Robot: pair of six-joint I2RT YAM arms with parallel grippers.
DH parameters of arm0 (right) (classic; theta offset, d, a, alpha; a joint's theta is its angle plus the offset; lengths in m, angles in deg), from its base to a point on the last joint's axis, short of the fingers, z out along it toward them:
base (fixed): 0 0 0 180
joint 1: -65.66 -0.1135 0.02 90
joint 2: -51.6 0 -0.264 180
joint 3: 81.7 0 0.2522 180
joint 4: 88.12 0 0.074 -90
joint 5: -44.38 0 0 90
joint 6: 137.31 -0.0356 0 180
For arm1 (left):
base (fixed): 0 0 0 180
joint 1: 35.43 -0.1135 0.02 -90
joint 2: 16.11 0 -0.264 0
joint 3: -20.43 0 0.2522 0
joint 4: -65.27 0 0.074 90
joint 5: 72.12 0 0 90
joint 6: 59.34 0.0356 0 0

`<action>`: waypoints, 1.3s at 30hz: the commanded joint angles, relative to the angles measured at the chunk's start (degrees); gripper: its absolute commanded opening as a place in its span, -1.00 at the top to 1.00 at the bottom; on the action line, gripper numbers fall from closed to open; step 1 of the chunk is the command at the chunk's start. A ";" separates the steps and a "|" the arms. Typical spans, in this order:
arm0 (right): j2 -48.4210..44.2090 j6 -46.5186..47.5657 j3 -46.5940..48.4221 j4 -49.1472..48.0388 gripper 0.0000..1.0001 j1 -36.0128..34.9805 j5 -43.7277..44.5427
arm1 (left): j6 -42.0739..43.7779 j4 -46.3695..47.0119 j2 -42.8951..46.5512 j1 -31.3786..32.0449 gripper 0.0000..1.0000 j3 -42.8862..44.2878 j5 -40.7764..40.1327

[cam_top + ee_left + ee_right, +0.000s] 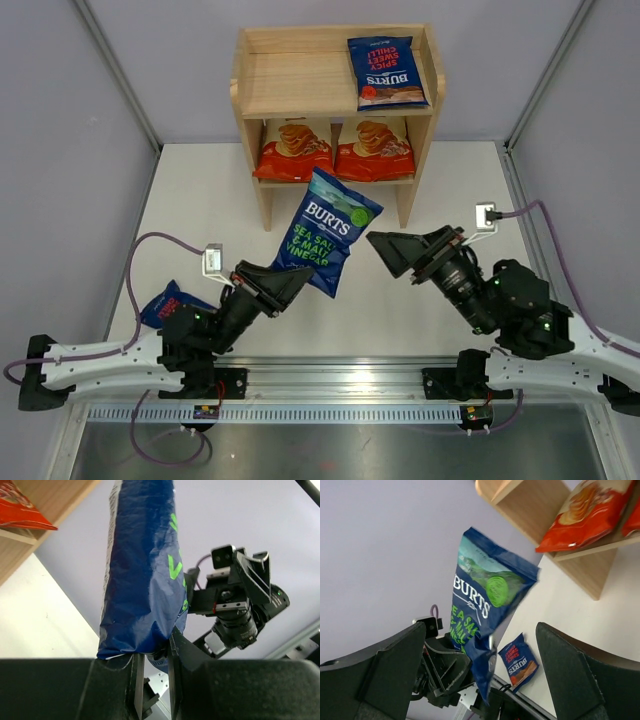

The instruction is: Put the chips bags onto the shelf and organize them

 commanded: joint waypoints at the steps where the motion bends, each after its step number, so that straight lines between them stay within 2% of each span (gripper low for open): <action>1: -6.10 1.42 2.23 11.05 -0.99 -0.17 9.33 | 0.89 -1.90 0.54 -0.06 1.00 6.25 -6.86; 7: -10.69 -1.57 2.40 20.89 -0.99 -0.17 13.12 | 4.05 -11.39 -5.50 -0.06 1.00 18.90 -18.80; 12: -12.36 -2.45 2.66 25.91 -0.99 -0.17 14.09 | 8.18 -14.82 -12.90 -0.58 1.00 34.11 -31.80; 15: -14.47 -3.42 1.61 27.15 -0.99 -0.16 14.09 | 9.24 -16.22 -18.35 -2.77 1.00 42.20 -34.98; 16: -15.69 -3.68 1.00 27.32 -0.99 -0.17 14.00 | 8.02 -18.84 -19.84 -5.48 1.00 45.18 -34.90; 17: -16.40 -3.60 0.73 27.41 -0.99 -0.17 13.83 | 4.35 -24.96 -23.16 -7.42 1.00 47.73 -32.29; 19: -18.07 -3.60 0.03 28.29 -0.99 -0.17 14.00 | 0.12 -30.97 -26.52 -13.92 1.00 55.03 -28.59; 20: -18.60 -3.59 -0.15 28.64 -0.99 -0.17 14.09 | -2.60 -34.57 -27.93 -16.03 1.00 56.79 -23.87; 21: -19.13 -3.51 -0.32 29.08 -0.99 -0.17 14.09 | -3.50 -35.82 -30.99 -19.19 1.00 58.81 -22.43; 25: -21.06 -2.46 -0.41 29.61 -0.99 -0.17 14.00 | -2.90 -38.12 -37.86 -24.39 1.00 68.47 -16.54; 28: -21.07 -2.89 0.03 30.58 -0.99 -0.16 13.74 | -3.67 -43.12 -44.97 -28.00 1.00 76.72 -12.34; 32: -20.80 -3.07 0.29 31.63 -0.99 -0.25 12.69 | -6.40 -47.16 -51.04 -31.52 1.00 82.46 -8.71; 39: -22.99 -3.94 -0.41 32.77 -0.99 -0.17 11.72 | -13.43 -50.59 -58.52 -37.84 1.00 86.87 0.43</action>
